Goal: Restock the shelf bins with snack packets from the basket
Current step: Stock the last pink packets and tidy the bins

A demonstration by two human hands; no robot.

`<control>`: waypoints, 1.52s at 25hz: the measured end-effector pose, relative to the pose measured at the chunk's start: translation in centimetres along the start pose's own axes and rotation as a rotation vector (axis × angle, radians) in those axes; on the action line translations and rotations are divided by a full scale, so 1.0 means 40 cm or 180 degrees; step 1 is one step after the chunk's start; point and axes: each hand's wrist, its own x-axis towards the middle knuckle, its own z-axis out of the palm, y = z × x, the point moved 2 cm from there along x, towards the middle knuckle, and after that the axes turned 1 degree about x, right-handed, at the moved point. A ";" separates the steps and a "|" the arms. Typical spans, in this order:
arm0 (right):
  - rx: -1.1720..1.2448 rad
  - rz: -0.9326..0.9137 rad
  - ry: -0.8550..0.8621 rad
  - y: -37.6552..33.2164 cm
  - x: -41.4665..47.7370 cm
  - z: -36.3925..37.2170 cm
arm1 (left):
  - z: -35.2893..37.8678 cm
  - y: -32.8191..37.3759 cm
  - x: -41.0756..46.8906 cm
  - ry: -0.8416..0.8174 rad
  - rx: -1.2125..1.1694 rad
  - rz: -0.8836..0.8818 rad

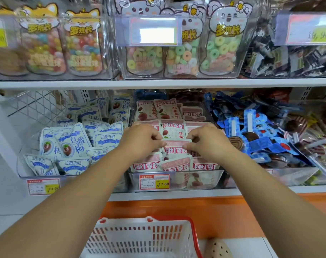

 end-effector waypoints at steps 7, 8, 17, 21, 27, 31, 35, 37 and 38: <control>-0.0295 -0.0024 0.0256 0.009 -0.017 -0.118 | -0.013 0.021 -0.007 -0.0134 -0.0299 0.0058; -0.0406 0.0010 0.0228 0.023 -0.023 -0.138 | -0.016 0.034 -0.015 -0.0043 -0.0445 0.0152; -0.0891 0.0073 -0.0040 0.038 -0.051 -0.108 | 0.038 0.091 -0.010 -0.0031 -0.0298 0.0649; -0.0497 -0.0160 -0.0481 0.036 -0.079 -0.102 | -0.015 0.058 -0.027 -0.0673 -0.0242 0.0680; -0.1080 -0.0021 -0.0241 0.049 -0.080 -0.085 | 0.035 0.069 -0.019 -0.0380 0.0286 0.0935; -0.0864 0.0063 -0.0339 0.039 -0.078 -0.103 | -0.001 0.039 -0.027 -0.0360 -0.0241 0.0819; 0.0023 -0.0460 0.0021 -0.030 -0.092 -0.098 | -0.090 -0.064 -0.079 -0.0256 0.0284 0.0563; -0.0049 -0.0830 -0.0089 -0.099 -0.091 -0.046 | -0.091 -0.092 -0.103 -0.0402 0.0748 0.0480; -0.0138 -0.0942 -0.0125 -0.131 -0.088 -0.014 | -0.084 -0.097 -0.112 -0.0398 0.0952 0.0509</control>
